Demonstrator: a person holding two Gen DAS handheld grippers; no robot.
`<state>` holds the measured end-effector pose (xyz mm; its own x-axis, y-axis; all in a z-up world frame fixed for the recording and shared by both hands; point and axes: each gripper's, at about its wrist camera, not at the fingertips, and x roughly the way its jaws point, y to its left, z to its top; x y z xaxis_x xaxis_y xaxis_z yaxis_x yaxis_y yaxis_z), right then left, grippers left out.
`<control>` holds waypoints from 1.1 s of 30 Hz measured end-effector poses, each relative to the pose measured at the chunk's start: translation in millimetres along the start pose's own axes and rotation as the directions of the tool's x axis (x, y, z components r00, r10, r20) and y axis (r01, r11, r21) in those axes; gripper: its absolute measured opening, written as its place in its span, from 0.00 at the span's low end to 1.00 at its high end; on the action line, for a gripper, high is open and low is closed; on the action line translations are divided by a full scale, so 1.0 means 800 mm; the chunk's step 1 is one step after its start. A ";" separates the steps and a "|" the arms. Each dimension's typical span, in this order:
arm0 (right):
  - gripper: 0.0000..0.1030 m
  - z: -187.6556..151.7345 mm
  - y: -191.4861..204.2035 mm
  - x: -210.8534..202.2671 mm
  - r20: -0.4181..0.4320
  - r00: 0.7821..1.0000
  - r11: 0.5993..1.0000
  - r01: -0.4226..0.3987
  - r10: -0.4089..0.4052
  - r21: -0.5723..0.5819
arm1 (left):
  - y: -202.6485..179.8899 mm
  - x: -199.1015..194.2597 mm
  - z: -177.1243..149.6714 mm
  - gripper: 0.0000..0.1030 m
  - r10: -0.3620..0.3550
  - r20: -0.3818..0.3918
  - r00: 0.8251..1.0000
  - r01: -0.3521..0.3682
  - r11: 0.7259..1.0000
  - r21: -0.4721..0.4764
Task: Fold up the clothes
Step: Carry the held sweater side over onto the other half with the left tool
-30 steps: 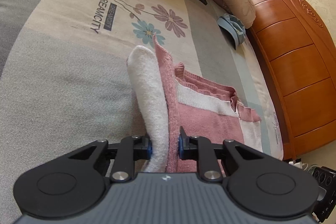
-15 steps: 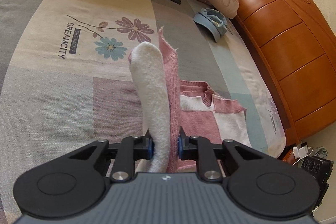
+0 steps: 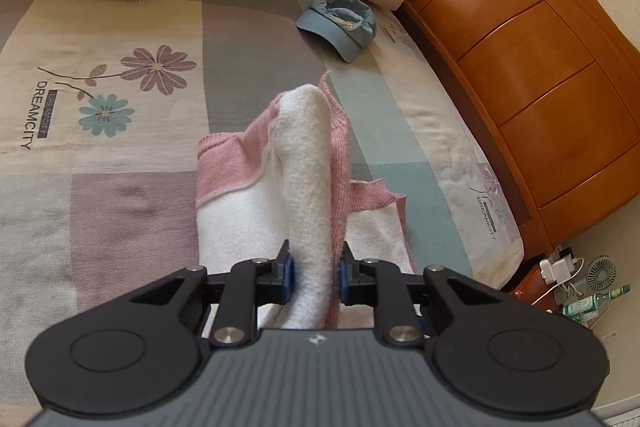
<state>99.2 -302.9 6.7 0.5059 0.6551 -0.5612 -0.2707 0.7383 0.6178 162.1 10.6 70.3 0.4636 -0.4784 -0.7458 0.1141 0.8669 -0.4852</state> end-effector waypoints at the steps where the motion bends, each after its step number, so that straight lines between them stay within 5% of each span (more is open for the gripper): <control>1: 1.00 0.000 -0.006 -0.006 0.012 1.000 1.000 -0.001 0.001 0.009 | -0.007 0.005 0.002 0.18 -0.002 -0.007 1.000 0.002 1.000 0.006; 33: 1.00 -0.022 -0.075 -0.070 0.095 0.995 0.996 0.000 -0.008 0.088 | -0.134 0.156 0.019 0.18 0.021 -0.172 0.985 -0.007 0.997 0.080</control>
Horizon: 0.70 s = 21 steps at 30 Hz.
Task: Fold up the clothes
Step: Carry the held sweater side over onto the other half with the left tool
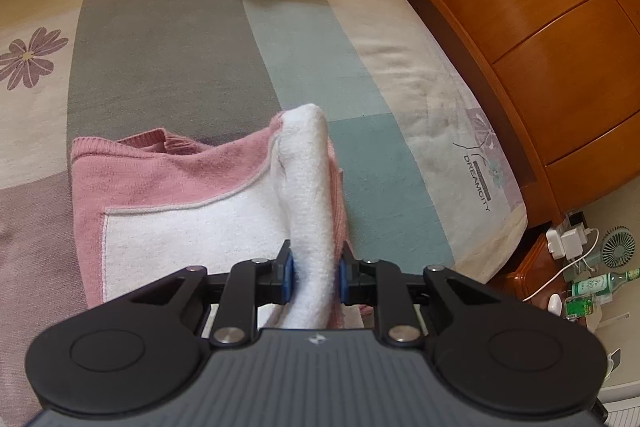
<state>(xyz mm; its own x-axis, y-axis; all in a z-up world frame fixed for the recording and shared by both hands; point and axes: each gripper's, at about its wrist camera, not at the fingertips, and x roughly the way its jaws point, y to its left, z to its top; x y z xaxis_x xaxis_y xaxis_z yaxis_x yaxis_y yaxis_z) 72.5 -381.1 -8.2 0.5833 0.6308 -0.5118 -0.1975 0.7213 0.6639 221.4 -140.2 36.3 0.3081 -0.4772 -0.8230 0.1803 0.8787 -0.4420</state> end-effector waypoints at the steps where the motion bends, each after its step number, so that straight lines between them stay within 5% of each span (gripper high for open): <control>1: 1.00 -0.002 0.001 0.000 -0.007 1.000 1.000 -0.008 0.008 -0.002 | -0.003 0.005 0.000 0.18 0.000 -0.004 1.000 0.000 1.000 -0.001; 16: 1.00 -0.019 -0.005 -0.013 -0.028 0.999 0.999 0.036 -0.036 0.013 | -0.015 0.079 0.008 0.19 0.030 -0.091 0.995 -0.031 1.000 0.000; 21: 1.00 -0.020 -0.003 -0.012 -0.030 0.998 0.999 0.049 -0.049 0.012 | -0.016 0.085 0.011 0.22 -0.012 -0.108 0.994 0.012 1.000 -0.003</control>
<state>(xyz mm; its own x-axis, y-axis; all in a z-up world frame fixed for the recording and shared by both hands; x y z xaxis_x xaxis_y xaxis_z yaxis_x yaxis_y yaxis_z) 54.8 -384.5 -13.8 0.5681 0.6032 -0.5598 -0.1591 0.7480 0.6444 248.0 -184.3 -11.1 0.2033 -0.4834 -0.8515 0.1813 0.8732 -0.4524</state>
